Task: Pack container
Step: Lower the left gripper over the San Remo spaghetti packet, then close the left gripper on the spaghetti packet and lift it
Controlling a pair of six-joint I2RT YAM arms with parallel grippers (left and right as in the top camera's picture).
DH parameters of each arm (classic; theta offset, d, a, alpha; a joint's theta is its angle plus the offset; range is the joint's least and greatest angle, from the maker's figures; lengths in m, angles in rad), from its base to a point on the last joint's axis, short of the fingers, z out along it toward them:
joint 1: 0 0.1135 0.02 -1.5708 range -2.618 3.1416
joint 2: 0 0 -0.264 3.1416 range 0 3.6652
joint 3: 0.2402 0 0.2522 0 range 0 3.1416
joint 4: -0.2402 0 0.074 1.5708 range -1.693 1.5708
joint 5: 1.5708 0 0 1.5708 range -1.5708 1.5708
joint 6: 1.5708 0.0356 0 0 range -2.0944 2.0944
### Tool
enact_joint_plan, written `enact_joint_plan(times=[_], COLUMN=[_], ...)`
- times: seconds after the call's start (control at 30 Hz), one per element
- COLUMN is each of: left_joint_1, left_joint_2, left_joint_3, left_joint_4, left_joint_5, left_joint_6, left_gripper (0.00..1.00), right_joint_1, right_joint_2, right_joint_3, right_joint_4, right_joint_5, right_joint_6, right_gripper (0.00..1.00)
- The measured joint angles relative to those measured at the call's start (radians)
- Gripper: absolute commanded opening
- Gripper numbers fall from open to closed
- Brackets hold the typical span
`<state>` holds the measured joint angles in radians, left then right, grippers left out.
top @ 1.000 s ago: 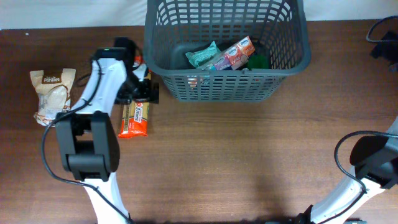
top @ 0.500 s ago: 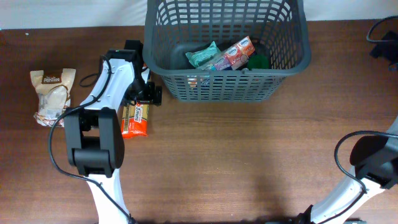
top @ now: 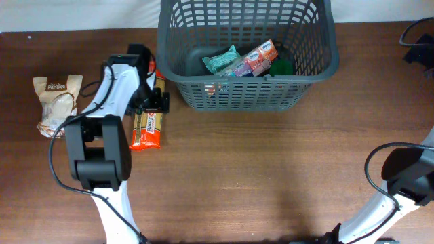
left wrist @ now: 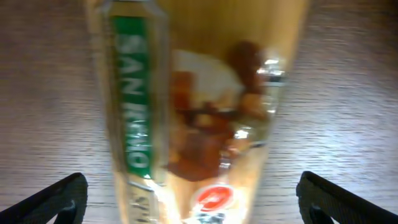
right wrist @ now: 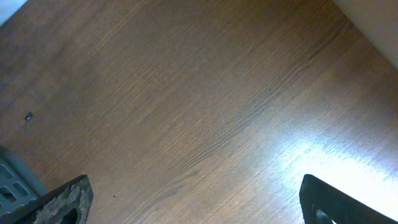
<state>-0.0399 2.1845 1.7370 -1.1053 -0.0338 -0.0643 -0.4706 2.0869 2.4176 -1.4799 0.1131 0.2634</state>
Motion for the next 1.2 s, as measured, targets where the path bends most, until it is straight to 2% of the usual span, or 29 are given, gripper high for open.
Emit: enact_joint_plan(times=[0.83,0.9,1.0,1.03,1.2], left_joint_1=[0.016,0.016,0.016,0.016,0.014], left_joint_2=[0.080,0.080,0.080,0.080,0.052], left_joint_3=[0.003,0.003,0.003,0.003,0.016], left_joint_4=[0.023,0.023,0.025,0.025,0.012], left_joint_5=[0.010,0.010,0.012,0.014,0.015], left_joint_6=[0.016,0.017,0.019,0.018,0.019], left_gripper=[0.98,0.68,0.17,0.04,0.02], right_joint_1=[0.000,0.000,0.000,0.000,0.000], right_joint_2=[0.000,0.000,0.000,0.000,0.000], right_joint_3=[0.000,0.000,0.000,0.000,0.000], right_joint_4=[0.000,0.000,0.000,0.000,0.000], right_joint_5=[0.000,0.000,0.000,0.000,0.000], right_joint_6=[0.000,0.000,-0.001,-0.001,-0.001], right_gripper=[0.99,0.99,0.99,0.99,0.99])
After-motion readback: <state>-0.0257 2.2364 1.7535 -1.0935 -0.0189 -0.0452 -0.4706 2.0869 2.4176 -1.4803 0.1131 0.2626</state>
